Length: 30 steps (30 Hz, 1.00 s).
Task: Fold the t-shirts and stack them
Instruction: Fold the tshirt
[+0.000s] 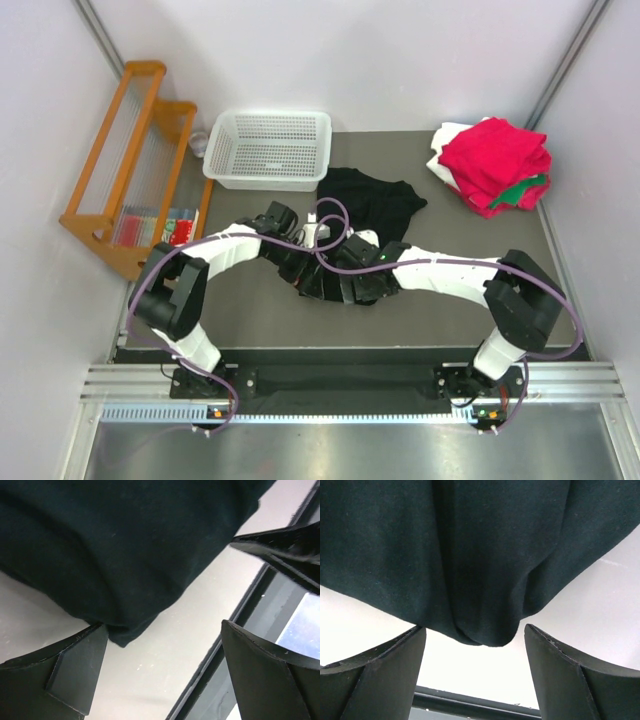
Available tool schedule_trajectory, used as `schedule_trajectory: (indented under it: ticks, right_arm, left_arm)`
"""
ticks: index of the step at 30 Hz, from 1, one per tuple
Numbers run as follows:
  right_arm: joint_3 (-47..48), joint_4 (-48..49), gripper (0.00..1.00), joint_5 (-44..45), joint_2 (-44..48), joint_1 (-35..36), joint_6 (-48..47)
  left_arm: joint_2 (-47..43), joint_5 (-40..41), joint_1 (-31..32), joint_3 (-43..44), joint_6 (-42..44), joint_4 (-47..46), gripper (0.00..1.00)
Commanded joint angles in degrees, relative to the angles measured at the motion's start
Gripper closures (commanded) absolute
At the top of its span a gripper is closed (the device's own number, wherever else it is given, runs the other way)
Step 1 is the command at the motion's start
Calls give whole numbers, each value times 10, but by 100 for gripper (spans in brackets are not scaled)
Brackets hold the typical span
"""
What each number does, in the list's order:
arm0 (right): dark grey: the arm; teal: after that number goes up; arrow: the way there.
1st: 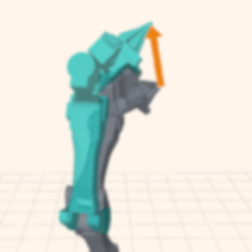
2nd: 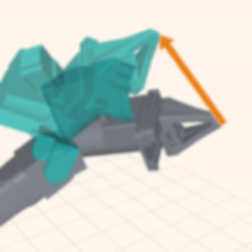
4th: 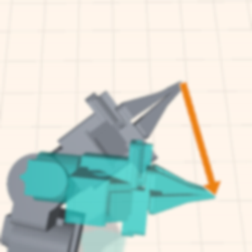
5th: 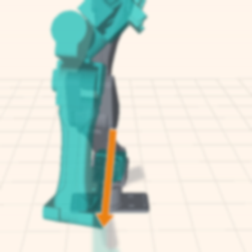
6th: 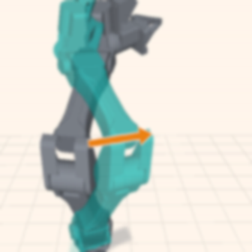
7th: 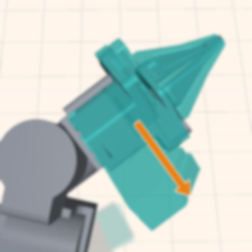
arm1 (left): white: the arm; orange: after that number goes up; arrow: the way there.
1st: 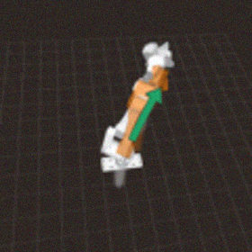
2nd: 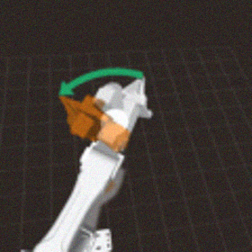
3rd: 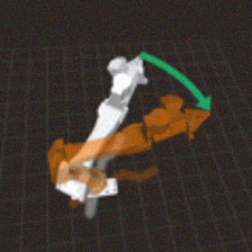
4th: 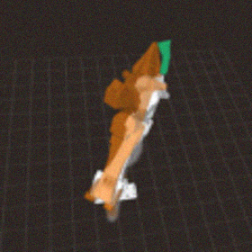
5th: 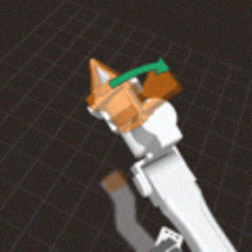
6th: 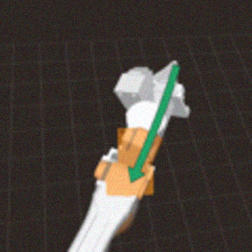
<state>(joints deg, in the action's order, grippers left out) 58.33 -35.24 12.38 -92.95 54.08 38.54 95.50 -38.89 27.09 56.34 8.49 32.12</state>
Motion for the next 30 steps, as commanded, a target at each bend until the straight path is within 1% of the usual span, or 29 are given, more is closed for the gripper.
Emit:
schedule_trajectory:
  ticks: [1, 4, 7, 11, 18, 19, 20, 24, 26, 30]
  right_arm:
    - [28, 6, 21, 12, 15, -7, -10]
    - [28, 5, 21, 12, 17, -8, -13]
    - [29, 4, 21, 12, 19, -11, -16]
    - [31, -1, 22, 14, 29, -16, -16]
    - [43, -9, 24, 22, 35, -28, -23]
    - [43, -11, 24, 22, 34, -29, -23]
    - [47, -11, 25, 22, 32, -31, -26]
    - [47, -11, 26, 17, 26, -32, -25]
    - [39, -5, 26, 8, 22, -31, -19]
    - [12, 10, 29, -14, 21, -32, -8]
  left_arm:
    - [1, 19, -6, 2, 17, 14, 1]
    - [-15, 25, -26, -3, 13, 4, 1]
    - [-17, 34, -27, -12, 10, -2, 1]
    - [-1, 50, -27, -18, 12, -6, 1]
    - [32, 39, -26, -6, 7, -10, 2]
    - [35, 40, -26, -4, 7, -13, 3]
    - [36, 39, -26, -2, 7, -13, 6]
    - [43, 40, -21, 6, 2, -15, 11]
    - [43, 51, -13, 5, 0, -20, 12]
    - [40, 91, -1, -3, -10, -25, 18]
